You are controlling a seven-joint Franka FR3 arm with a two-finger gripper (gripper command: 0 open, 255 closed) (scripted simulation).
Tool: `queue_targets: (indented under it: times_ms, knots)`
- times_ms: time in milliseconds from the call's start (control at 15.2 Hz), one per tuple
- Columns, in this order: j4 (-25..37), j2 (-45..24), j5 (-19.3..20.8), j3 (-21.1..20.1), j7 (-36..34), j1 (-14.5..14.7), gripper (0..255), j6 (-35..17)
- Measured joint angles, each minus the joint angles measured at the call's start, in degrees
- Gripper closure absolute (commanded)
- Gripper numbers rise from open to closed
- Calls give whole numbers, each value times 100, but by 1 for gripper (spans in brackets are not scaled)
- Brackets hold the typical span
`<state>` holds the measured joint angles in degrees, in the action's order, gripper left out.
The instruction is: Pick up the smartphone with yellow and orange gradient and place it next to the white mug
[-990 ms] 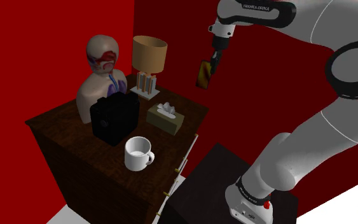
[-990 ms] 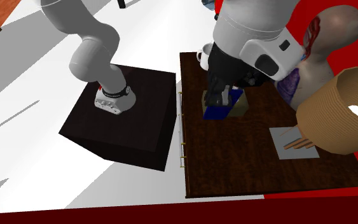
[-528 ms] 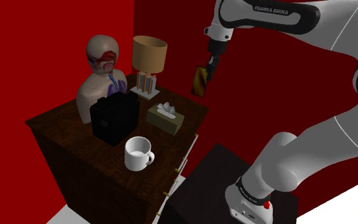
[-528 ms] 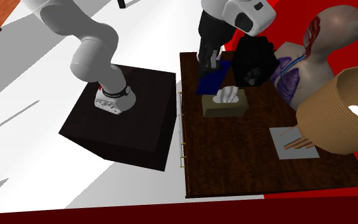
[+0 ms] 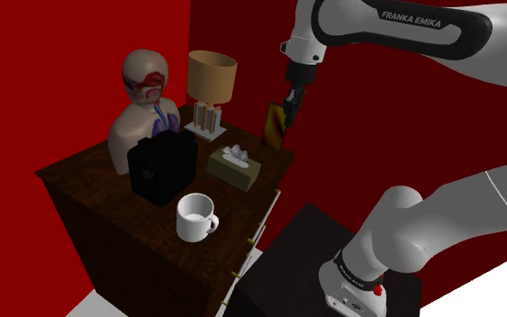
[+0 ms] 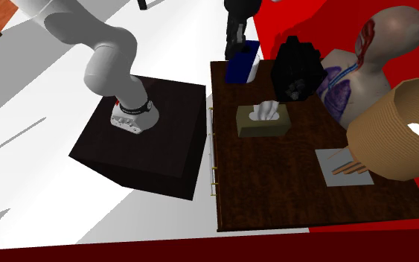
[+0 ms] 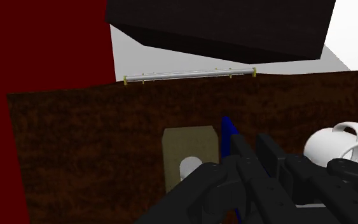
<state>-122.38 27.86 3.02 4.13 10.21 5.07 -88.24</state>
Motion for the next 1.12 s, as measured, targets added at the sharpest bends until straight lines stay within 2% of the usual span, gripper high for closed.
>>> queue_targets:
  times_ms: [660, 1122]
  knots:
    - [-304, 405, -680, -1051, -1357, 489, 255, 99]
    - [-802, 493, -766, -1165, -1471, 542, 255, -313]
